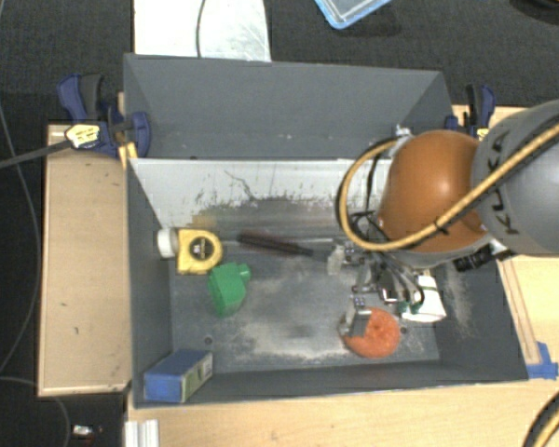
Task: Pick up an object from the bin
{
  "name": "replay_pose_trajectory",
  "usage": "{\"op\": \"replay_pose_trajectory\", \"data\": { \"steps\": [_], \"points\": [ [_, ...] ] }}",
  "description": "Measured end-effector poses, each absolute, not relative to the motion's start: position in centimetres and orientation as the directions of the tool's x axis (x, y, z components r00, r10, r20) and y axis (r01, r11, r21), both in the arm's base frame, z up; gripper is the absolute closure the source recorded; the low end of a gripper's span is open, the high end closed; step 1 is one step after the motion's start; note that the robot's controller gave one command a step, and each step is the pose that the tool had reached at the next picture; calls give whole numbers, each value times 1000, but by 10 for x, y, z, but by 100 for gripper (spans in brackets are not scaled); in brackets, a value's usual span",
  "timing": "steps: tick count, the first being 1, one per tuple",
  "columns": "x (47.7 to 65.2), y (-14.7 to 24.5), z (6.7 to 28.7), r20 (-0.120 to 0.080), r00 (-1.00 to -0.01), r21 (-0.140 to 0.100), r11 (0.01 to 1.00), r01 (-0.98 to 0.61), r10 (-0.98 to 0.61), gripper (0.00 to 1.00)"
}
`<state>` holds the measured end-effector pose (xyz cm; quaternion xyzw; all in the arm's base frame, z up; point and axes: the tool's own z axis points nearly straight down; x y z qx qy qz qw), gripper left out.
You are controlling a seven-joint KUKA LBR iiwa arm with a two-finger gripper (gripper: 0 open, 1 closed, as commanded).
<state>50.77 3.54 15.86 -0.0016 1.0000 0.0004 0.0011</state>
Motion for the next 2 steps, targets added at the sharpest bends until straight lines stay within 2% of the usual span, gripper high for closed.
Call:
{"op": "replay_pose_trajectory", "data": {
  "steps": [1,2],
  "points": [
    [508,35,159,-2,-1000,1,1000,-3,-3,0],
    [492,-12,155,-3,-1000,1,1000,-23,-23,0]
  ]
}}
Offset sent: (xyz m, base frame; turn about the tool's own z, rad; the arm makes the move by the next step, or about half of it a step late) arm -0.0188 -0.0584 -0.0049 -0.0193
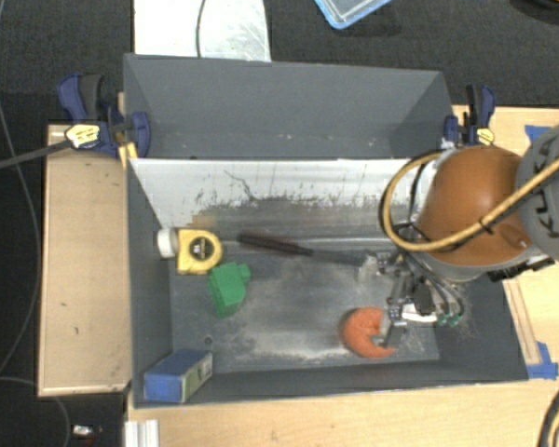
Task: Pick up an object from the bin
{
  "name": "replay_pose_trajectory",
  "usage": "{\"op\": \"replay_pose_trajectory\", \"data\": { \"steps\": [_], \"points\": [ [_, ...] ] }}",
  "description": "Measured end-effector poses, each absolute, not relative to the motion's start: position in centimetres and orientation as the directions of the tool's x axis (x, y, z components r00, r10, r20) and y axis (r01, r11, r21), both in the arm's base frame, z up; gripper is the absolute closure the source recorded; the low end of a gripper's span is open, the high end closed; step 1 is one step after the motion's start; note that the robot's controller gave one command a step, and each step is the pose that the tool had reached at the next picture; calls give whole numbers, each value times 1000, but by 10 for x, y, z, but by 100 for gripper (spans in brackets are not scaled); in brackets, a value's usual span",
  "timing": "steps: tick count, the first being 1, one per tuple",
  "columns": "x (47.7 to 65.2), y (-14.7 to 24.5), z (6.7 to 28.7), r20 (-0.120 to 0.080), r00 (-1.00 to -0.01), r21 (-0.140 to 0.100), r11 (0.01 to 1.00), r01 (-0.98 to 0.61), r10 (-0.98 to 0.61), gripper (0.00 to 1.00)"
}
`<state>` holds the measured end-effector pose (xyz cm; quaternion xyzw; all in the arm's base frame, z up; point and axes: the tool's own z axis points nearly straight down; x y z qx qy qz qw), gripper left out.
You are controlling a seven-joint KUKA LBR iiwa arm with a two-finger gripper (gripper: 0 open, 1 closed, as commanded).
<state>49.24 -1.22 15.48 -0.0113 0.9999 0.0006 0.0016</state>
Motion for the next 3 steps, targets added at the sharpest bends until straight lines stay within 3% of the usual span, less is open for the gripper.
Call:
{"op": "replay_pose_trajectory", "data": {
  "steps": [1,2,3],
  "points": [
    [526,-36,110,-12,-1000,2,1000,4,5,0],
    [508,-62,79,-13,-989,-1,989,-147,-147,0],
    [486,-99,72,-16,-994,2,994,-109,-109,100]
  ]
}}
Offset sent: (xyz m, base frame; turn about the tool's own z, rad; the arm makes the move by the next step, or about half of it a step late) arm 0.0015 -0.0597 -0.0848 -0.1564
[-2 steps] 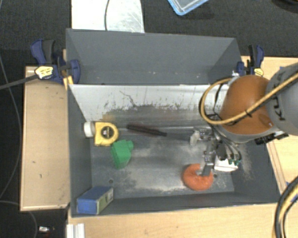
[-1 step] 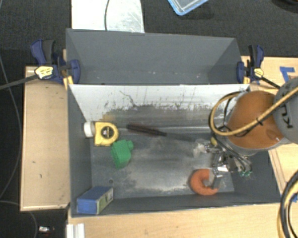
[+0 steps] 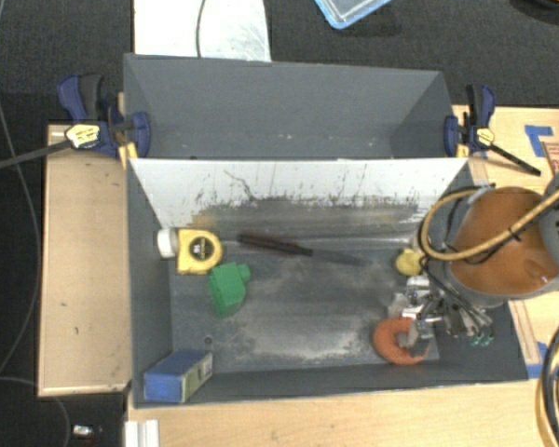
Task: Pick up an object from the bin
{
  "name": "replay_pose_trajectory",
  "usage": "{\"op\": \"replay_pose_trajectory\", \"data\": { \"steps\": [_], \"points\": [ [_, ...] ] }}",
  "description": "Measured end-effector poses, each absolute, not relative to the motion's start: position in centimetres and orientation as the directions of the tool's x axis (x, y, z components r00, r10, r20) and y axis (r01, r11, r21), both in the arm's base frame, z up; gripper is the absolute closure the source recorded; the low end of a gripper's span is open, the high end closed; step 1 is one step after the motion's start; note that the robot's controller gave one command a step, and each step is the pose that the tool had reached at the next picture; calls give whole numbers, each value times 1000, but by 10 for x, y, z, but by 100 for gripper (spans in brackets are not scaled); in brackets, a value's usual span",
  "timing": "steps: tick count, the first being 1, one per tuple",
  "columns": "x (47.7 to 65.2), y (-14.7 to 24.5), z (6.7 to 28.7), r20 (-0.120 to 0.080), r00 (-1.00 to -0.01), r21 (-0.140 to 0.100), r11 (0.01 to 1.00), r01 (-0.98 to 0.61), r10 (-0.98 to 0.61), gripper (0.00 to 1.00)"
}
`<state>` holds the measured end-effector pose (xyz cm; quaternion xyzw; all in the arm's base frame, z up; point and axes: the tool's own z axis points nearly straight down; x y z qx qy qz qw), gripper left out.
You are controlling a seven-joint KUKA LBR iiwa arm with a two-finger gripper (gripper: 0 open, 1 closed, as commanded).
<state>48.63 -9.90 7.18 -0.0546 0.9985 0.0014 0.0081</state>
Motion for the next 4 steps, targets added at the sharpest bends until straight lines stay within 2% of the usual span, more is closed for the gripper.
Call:
{"op": "replay_pose_trajectory", "data": {
  "steps": [1,2,3,4],
  "points": [
    [486,-99,72,-16,-994,2,994,-109,-109,100],
    [487,-99,142,-10,-986,3,986,-169,-169,100],
    [486,-102,112,-18,-980,0,981,-196,-196,100],
    [486,-103,159,-10,-978,4,978,-210,-210,100]
  ]
}}
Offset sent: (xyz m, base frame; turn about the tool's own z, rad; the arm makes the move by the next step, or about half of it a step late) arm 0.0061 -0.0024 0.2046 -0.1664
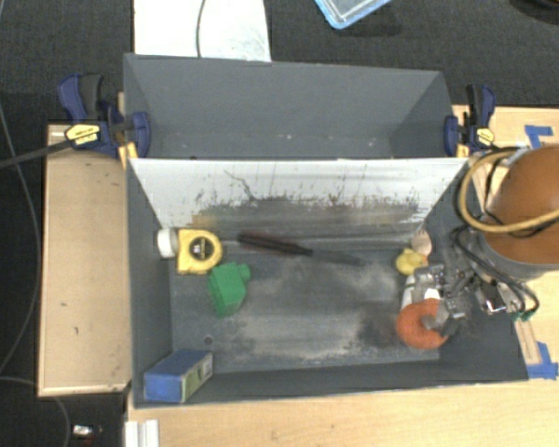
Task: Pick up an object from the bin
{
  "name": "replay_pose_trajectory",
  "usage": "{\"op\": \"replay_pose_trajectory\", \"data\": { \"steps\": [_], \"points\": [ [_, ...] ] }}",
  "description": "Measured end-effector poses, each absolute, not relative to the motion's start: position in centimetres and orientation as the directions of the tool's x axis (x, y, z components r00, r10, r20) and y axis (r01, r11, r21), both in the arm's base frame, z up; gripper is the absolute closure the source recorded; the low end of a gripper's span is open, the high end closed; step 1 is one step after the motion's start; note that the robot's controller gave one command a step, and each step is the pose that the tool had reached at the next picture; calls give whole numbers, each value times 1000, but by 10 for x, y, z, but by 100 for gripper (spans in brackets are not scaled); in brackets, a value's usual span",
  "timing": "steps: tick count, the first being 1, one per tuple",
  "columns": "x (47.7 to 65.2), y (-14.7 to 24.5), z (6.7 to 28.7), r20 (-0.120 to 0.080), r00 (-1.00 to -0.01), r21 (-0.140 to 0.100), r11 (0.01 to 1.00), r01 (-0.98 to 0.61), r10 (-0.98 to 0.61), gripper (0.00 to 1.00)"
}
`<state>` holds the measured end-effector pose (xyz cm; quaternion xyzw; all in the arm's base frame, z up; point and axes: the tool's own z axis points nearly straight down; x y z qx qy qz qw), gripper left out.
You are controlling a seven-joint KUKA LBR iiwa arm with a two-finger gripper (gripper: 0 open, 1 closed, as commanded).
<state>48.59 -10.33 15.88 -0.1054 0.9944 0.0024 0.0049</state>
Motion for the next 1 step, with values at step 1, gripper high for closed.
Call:
{"op": "replay_pose_trajectory", "data": {
  "steps": [1],
  "points": [
    [489,-112,235,-7,-967,6,967,-255,-255,100]
  ]
}}
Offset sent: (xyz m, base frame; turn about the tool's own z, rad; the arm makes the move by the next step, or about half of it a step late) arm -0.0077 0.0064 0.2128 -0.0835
